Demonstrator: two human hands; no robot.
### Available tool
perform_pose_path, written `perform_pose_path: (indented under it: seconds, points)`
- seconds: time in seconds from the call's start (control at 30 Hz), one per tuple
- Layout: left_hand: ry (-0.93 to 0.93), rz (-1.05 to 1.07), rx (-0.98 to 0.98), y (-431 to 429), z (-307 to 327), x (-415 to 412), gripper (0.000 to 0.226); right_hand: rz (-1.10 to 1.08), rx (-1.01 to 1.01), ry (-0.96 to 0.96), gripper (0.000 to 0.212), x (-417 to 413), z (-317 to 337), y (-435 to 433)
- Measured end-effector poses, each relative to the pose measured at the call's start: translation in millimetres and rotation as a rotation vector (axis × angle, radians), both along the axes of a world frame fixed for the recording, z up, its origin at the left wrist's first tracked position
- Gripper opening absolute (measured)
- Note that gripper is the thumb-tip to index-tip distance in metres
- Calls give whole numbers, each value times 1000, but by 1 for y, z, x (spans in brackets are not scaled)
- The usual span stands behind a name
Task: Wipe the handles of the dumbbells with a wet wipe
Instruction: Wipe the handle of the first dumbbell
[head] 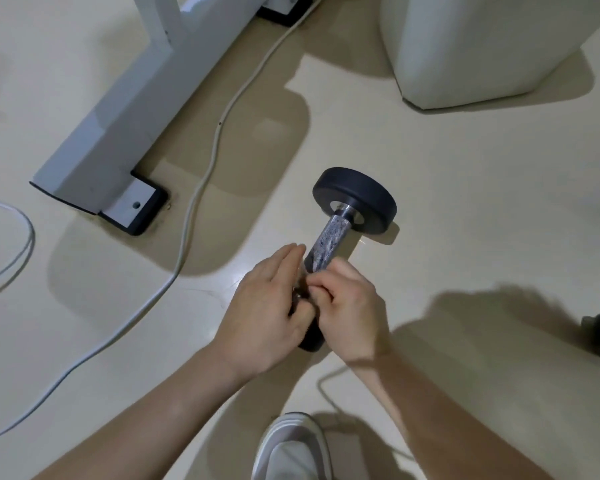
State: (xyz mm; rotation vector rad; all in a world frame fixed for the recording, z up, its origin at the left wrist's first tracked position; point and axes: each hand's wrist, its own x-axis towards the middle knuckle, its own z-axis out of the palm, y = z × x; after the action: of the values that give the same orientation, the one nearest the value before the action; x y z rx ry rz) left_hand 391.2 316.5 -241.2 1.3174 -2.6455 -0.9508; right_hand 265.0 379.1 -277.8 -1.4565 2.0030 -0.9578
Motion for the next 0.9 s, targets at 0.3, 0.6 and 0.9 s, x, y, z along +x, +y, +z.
perform_pose_path:
  seconds: [0.3, 0.6, 0.9]
  points:
    - [3, 245, 208, -33, -8, 9, 64, -74, 95, 42, 10, 6, 3, -28]
    - [142, 124, 136, -37, -6, 13, 59, -138, 20, 42, 15, 19, 8, -39]
    - [72, 74, 42, -44, -7, 6, 55, -125, -37, 54, 16, 19, 15, -47]
